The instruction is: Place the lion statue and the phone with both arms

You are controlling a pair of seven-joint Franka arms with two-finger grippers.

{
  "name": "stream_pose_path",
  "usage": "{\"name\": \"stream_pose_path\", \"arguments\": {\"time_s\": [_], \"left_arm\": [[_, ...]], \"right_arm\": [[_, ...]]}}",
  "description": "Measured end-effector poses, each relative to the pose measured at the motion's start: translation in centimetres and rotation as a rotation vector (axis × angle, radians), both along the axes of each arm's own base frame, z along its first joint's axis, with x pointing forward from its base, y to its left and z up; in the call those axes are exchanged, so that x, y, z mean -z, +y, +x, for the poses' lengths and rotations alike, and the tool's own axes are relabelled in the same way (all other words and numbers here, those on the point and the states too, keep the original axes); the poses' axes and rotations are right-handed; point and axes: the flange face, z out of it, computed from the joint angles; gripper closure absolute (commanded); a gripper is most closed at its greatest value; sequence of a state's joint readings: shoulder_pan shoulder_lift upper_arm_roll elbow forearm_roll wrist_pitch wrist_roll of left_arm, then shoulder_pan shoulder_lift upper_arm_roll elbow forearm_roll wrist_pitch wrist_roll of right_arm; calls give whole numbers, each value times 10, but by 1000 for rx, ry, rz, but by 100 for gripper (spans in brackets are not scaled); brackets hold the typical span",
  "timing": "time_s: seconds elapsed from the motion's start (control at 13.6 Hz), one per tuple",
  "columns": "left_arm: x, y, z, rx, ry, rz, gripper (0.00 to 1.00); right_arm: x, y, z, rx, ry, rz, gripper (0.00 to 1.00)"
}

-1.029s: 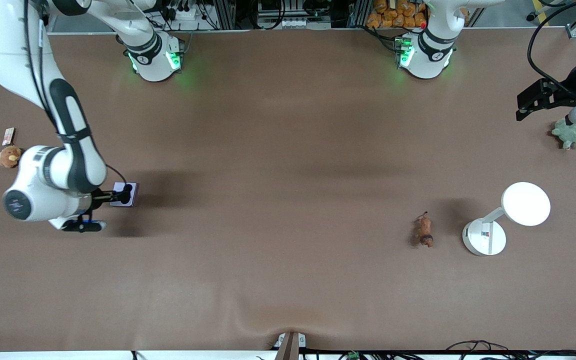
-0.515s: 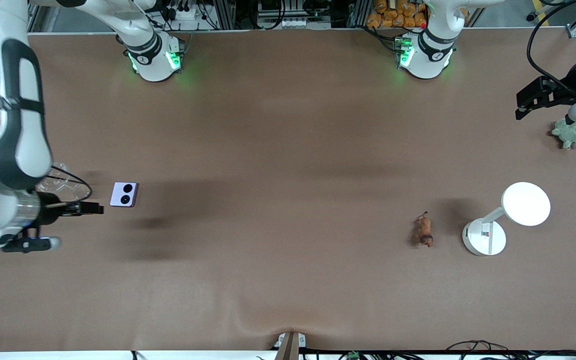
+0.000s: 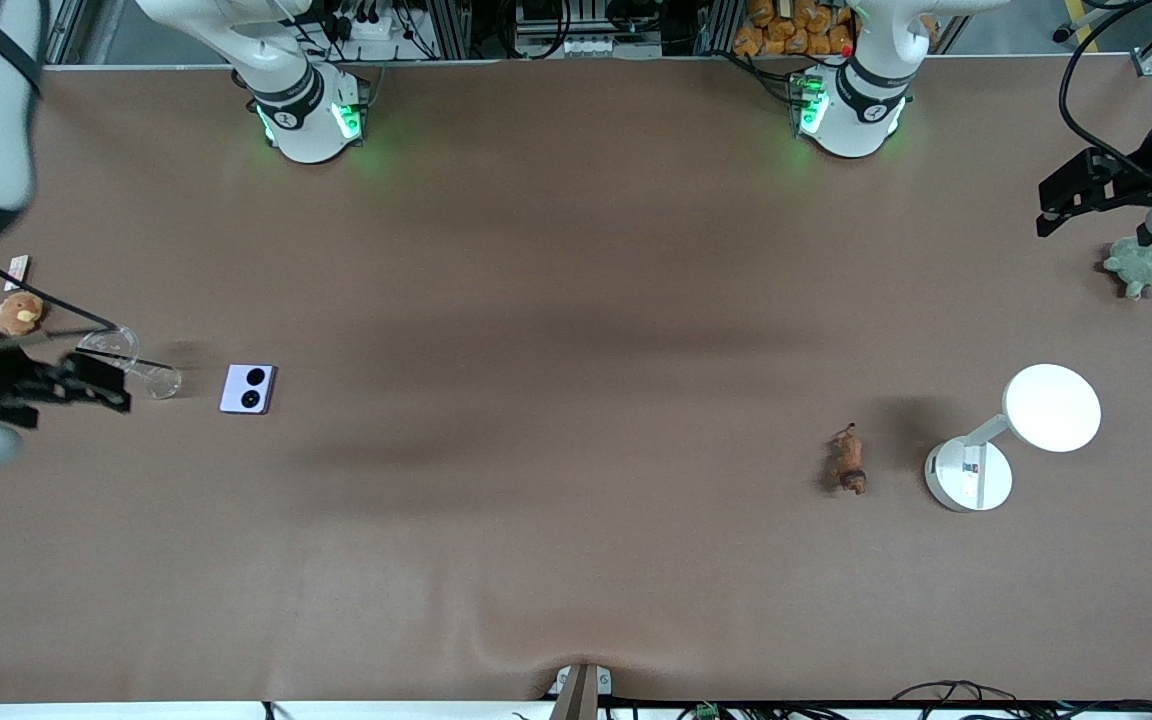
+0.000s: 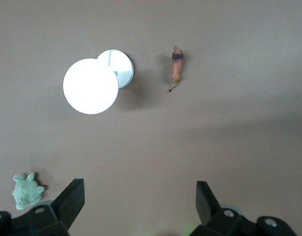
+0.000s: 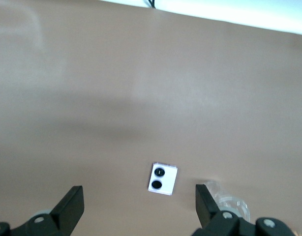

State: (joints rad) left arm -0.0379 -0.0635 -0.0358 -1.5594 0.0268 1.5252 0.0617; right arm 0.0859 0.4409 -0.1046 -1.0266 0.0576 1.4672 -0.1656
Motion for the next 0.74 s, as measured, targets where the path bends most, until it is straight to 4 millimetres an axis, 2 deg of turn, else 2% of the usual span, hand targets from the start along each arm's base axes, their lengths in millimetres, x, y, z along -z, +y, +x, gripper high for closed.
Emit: {"name": "stream_pose_path", "arguments": {"time_s": [0.22, 0.44, 0.59, 0.74], "left_arm": [[-1, 0, -1, 0, 0, 0, 0], [-1, 1, -1, -2, 0, 0, 0], [-1, 2, -1, -4, 2, 0, 0], [-1, 2, -1, -5, 2, 0, 0]], "right_arm": [[-34, -19, -34, 101, 68, 15, 0], [-68, -19, -73, 238, 116, 26, 0], [-71, -20, -93, 263, 132, 30, 0], [-63, -26, -112, 281, 117, 41, 0]]}}
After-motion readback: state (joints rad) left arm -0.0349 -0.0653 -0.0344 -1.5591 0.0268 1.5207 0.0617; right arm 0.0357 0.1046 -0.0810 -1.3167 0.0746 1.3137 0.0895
